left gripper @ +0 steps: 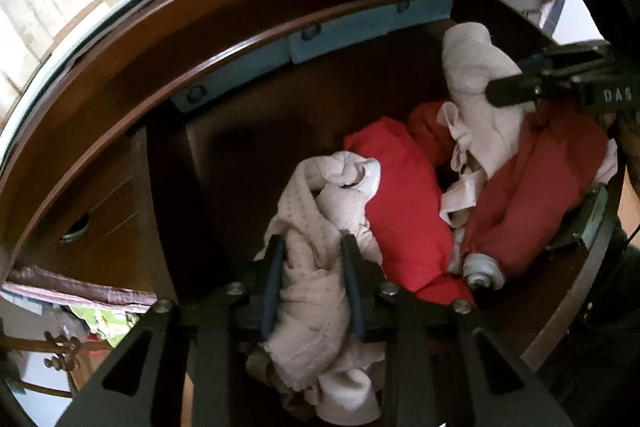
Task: Take underwear out of drawer
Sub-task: 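Grasp beige underwear with left tool while right tool grasps white dotted underwear, then lift both held underwear out of the drawer above the tabletop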
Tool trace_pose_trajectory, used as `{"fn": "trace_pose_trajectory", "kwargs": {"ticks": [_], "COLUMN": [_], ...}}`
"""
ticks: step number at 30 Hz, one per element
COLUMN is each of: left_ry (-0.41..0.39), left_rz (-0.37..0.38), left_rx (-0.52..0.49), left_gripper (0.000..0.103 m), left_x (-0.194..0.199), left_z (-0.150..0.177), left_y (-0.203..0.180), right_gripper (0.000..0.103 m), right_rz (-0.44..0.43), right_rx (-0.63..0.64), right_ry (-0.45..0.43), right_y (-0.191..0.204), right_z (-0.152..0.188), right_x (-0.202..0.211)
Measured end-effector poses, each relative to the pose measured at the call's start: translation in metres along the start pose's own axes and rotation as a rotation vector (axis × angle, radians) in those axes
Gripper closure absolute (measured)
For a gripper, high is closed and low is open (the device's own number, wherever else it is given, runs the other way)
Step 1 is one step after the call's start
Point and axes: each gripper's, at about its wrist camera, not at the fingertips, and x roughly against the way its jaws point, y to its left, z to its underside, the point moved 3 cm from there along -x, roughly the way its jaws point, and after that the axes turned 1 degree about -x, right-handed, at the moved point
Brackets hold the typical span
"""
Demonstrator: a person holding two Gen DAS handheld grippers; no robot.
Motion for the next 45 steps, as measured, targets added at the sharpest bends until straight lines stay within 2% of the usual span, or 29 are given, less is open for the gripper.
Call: {"fn": "trace_pose_trajectory", "kwargs": {"ticks": [4,9,12,21,45], "left_ry": [-0.053,-0.092,-0.124,-0.209,-0.398], "left_rz": [0.003,-0.004,0.004,-0.009,-0.041], "left_rx": [0.061,0.101,0.136,0.216,0.290], "left_gripper": [0.077,0.078,0.079,0.081,0.081], "left_x": [0.014,0.018,0.032,0.035,0.047], "left_z": [0.003,0.007,0.022,0.020,0.025], "left_y": [0.011,0.011,0.016,0.021,0.015], "right_gripper": [0.072,0.074,0.074,0.075,0.076], "right_rz": [0.025,0.004,-0.001,-0.005,0.043], "right_rx": [0.044,0.035,0.039,0.063,0.205], "right_ry": [-0.035,-0.058,-0.075,-0.138,-0.314], "right_y": [0.007,0.005,0.006,0.007,0.023], "right_z": [0.001,0.000,0.000,0.006,0.020], "right_x": [0.002,0.005,0.006,0.016,0.045]}}
